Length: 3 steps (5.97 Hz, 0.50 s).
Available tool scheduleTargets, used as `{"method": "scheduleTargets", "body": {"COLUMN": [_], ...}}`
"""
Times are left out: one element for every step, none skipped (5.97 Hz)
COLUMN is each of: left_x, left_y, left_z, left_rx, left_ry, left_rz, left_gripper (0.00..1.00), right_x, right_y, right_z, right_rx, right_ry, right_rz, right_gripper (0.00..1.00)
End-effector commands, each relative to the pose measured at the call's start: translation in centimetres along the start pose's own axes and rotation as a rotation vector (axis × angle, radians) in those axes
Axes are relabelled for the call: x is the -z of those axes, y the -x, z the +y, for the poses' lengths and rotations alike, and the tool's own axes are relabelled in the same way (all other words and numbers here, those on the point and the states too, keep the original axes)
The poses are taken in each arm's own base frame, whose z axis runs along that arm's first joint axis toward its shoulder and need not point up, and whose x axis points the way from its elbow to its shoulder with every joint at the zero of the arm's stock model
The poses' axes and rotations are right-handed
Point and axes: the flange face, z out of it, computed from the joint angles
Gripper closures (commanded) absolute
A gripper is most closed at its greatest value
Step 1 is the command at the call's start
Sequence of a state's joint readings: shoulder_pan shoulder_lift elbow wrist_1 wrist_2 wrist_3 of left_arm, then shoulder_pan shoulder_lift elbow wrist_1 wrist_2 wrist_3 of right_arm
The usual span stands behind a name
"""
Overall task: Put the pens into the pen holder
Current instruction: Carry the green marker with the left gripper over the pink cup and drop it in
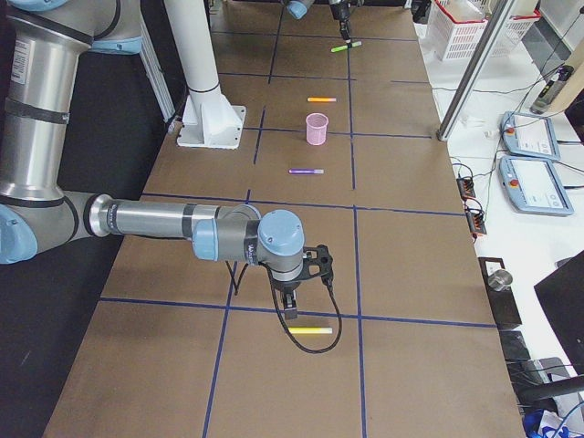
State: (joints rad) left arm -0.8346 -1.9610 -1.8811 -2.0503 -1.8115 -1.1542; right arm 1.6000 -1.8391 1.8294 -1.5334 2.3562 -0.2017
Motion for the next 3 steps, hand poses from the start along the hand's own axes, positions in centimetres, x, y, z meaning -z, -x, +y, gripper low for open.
{"method": "scheduleTargets", "body": {"left_x": [-1.7,-3.5,-4.8], "left_y": [-7.5,-12.2,-16.0], "left_z": [2.6,6.8,11.7], "left_rx": [0.165,0.180,0.155], "left_ry": [-0.112,-0.181,-0.254], "left_rz": [-0.036,-0.095,-0.131], "left_gripper": [1.00,1.00,1.00], "right_x": [0.0,0.0,-0.1], "right_y": [0.0,0.0,-0.2], "right_z": [0.0,0.0,0.0], "right_rx": [-0.002,-0.002,-0.002], "right_ry": [-0.002,-0.002,0.001], "right_rz": [0.000,0.002,0.004], "right_gripper": [0.00,0.00,0.00]}}
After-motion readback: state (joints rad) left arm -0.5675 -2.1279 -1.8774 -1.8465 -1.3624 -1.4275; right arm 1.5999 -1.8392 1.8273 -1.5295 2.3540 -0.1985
